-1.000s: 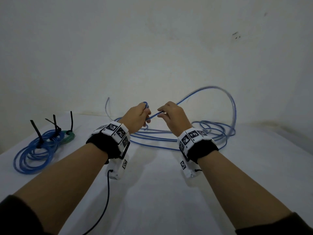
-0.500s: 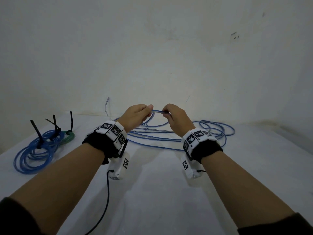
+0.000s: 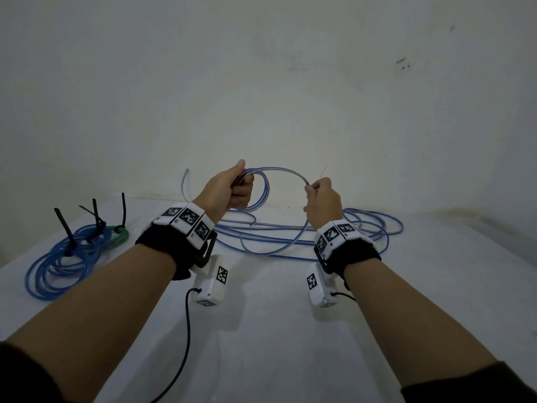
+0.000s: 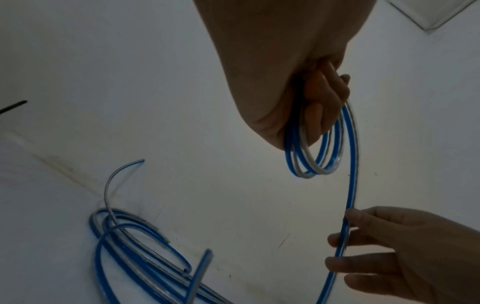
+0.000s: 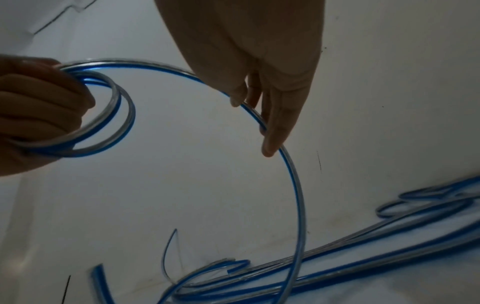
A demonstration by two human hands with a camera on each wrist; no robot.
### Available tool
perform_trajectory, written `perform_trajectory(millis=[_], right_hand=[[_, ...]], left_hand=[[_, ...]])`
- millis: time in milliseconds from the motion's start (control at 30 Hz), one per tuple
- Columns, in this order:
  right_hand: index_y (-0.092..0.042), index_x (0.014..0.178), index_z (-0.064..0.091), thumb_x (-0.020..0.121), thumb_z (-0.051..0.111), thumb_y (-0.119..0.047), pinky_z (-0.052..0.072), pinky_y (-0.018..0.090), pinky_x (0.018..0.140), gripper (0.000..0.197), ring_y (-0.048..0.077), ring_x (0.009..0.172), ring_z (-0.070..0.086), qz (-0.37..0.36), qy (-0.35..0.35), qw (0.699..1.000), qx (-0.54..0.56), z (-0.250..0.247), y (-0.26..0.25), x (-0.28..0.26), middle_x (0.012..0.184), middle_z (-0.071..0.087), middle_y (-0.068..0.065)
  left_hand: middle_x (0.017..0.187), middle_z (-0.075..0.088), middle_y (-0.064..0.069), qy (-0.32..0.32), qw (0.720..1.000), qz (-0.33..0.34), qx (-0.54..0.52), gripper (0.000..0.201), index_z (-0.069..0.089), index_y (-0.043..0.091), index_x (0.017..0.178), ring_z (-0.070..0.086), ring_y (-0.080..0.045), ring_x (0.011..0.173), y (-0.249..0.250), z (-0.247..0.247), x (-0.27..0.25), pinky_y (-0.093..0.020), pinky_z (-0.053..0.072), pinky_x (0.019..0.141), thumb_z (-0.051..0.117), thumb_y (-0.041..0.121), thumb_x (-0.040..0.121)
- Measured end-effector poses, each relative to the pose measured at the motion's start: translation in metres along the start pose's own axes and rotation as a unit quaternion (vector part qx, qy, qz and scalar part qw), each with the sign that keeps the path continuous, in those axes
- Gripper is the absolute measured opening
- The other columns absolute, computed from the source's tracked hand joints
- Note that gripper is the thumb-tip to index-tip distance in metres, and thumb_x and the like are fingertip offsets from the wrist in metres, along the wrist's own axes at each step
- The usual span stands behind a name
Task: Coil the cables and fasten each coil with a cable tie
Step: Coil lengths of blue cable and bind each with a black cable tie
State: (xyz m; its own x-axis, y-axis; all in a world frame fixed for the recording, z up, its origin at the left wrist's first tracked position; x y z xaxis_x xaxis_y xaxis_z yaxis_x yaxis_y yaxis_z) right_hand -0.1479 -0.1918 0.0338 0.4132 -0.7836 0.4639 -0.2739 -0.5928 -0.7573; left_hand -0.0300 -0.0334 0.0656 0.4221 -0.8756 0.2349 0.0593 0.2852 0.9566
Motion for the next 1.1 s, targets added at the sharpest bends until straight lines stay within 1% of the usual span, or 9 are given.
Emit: perform_trajectory(millis=[167, 267, 367, 433, 533, 700, 833, 967, 1100], right_hand=[[-0.001, 0.105, 0.053, 0.094, 0.045, -0.003, 0.045, 0.034, 0.078, 0.014, 0.03, 0.094, 0.056, 0.008, -0.014, 1.0, 0.0, 0.003, 0.006, -0.001, 0.105, 0.06, 0.016], [-0.008, 0.101, 0.054, 0.091, 0.043, 0.001, 0.053, 0.044, 0.076, 0.018, 0.033, 0.084, 0.061, 0.017, -0.007, 1.0, -0.006, 0.008, 0.01, -0.004, 0.096, 0.06, 0.014], [-0.01, 0.099, 0.052, 0.09, 0.037, 0.004, 0.054, 0.052, 0.072, 0.022, 0.028, 0.075, 0.054, 0.018, -0.007, 1.0, 0.009, 0.016, 0.009, -0.005, 0.088, 0.056, 0.012], [-0.005, 0.104, 0.052, 0.094, 0.038, 0.0, 0.051, 0.043, 0.073, 0.018, 0.03, 0.08, 0.054, -0.004, -0.02, 1.0, -0.005, 0.019, 0.004, -0.008, 0.093, 0.06, 0.018], [0.001, 0.107, 0.052, 0.096, 0.047, -0.011, 0.038, 0.03, 0.07, 0.017, 0.026, 0.085, 0.051, -0.043, -0.073, 0.996, -0.035, 0.022, -0.001, -0.014, 0.098, 0.058, 0.014], [0.001, 0.103, 0.059, 0.095, 0.045, -0.007, 0.038, 0.034, 0.077, 0.019, 0.034, 0.094, 0.056, -0.146, -0.153, 0.969, -0.125, 0.032, -0.004, -0.018, 0.101, 0.062, 0.02], [0.0, 0.108, 0.062, 0.097, 0.041, -0.008, 0.039, 0.032, 0.085, 0.025, 0.032, 0.101, 0.056, -0.202, -0.198, 0.95, -0.131, 0.034, -0.014, -0.024, 0.108, 0.064, 0.019], [0.0, 0.114, 0.062, 0.096, 0.041, -0.002, 0.035, 0.023, 0.076, 0.028, 0.032, 0.095, 0.057, -0.259, -0.229, 0.927, -0.142, 0.034, -0.02, -0.03, 0.104, 0.063, 0.02], [-0.003, 0.116, 0.061, 0.088, 0.042, 0.008, 0.044, 0.037, 0.077, 0.035, 0.034, 0.086, 0.058, -0.324, -0.233, 0.895, -0.199, 0.032, -0.024, -0.036, 0.092, 0.066, 0.019]], left_hand=[[0.048, 0.033, 0.009, 0.006, 0.999, 0.028, -0.034, 0.035, 0.043, 0.016, 0.074, 0.027, -0.005, 0.039, 0.003, -0.003, -0.001, -0.017, 0.026, 0.042, 0.025, 0.025, 0.102], [0.05, 0.038, 0.008, 0.008, 0.998, 0.05, -0.049, 0.033, 0.044, 0.015, 0.077, 0.032, -0.007, 0.042, 0.004, -0.002, -0.001, -0.017, 0.03, 0.045, 0.024, 0.024, 0.102], [0.052, 0.043, 0.007, 0.003, 0.997, 0.072, -0.041, 0.031, 0.043, 0.014, 0.079, 0.036, -0.008, 0.045, 0.0, 0.002, 0.002, -0.02, 0.031, 0.049, 0.024, 0.021, 0.102], [0.055, 0.047, 0.007, 0.009, 0.995, 0.09, -0.033, 0.03, 0.043, 0.013, 0.079, 0.039, -0.01, 0.047, -0.001, 0.004, 0.003, -0.021, 0.033, 0.053, 0.026, 0.02, 0.102], [0.059, 0.054, 0.006, 0.045, 0.992, 0.118, -0.002, 0.029, 0.043, 0.012, 0.079, 0.046, -0.01, 0.052, -0.001, 0.005, 0.005, -0.021, 0.041, 0.057, 0.028, 0.02, 0.102], [0.066, 0.064, 0.006, 0.102, 0.981, 0.154, 0.064, 0.029, 0.045, 0.014, 0.081, 0.057, -0.007, 0.056, -0.003, 0.004, 0.009, -0.021, 0.048, 0.061, 0.027, 0.021, 0.103], [0.083, 0.063, -0.008, 0.112, 0.972, 0.176, 0.109, 0.022, 0.041, 0.011, 0.087, 0.064, -0.011, 0.067, -0.012, 0.005, 0.013, -0.024, 0.054, 0.071, 0.027, 0.019, 0.102], [0.091, 0.067, -0.008, 0.106, 0.937, 0.184, 0.278, 0.021, 0.046, 0.006, 0.095, 0.064, -0.018, 0.082, -0.022, 0.004, 0.014, -0.029, 0.052, 0.082, 0.03, 0.018, 0.102], [0.093, 0.069, -0.011, 0.092, 0.876, 0.163, 0.444, 0.023, 0.046, 0.002, 0.096, 0.064, -0.021, 0.082, -0.025, 0.004, 0.01, -0.036, 0.05, 0.084, 0.031, 0.02, 0.101]])
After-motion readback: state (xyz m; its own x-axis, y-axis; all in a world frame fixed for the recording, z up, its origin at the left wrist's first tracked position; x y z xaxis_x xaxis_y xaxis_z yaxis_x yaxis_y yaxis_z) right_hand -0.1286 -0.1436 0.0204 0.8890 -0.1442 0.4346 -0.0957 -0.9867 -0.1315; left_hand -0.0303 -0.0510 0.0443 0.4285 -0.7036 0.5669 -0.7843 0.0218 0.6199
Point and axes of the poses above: each hand's wrist, its own x-axis towards the middle knuckle, its own z-axis out of the palm, y = z × x, the point moved 2 cm from there along x, towards the middle knuckle
